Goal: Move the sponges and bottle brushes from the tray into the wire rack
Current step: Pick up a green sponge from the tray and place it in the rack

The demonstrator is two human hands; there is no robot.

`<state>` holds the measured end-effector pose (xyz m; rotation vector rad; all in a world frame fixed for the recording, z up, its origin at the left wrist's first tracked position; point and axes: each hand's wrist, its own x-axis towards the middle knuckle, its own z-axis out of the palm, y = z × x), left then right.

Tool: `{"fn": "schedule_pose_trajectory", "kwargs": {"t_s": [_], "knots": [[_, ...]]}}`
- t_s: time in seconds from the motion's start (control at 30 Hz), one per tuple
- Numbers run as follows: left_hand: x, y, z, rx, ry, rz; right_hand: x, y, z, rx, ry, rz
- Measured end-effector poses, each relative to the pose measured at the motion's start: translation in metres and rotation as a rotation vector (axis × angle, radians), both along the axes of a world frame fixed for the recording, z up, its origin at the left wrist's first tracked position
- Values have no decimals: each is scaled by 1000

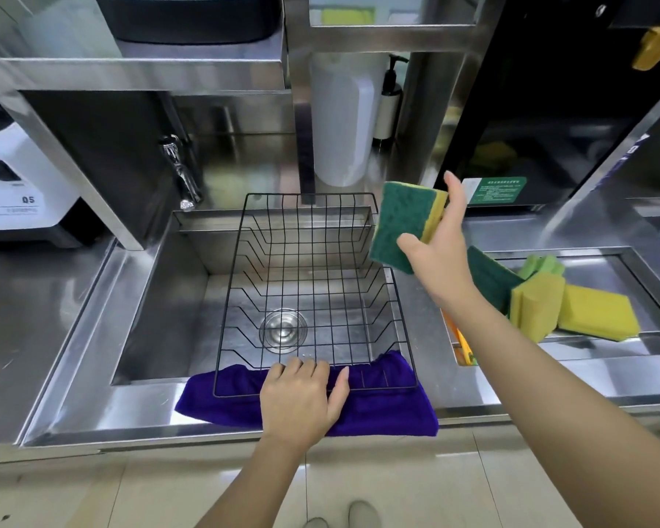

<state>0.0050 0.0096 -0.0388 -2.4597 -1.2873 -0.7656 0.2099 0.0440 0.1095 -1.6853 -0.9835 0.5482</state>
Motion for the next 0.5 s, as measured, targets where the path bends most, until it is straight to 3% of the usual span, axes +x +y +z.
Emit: {"fn": "schedule_pose_trajectory", "kwargs": {"t_s": [0.2,0.37,0.5], "knots": [[-1,-1,-2,33,-31,-13,-26,8,-10,-109,62,279],[-3,-3,-3,45,-64,-82,-41,18,-40,-285,-19,434],[-3,-4,-3,34,-61,-90,-51,27,-65,-438,130,582]]}}
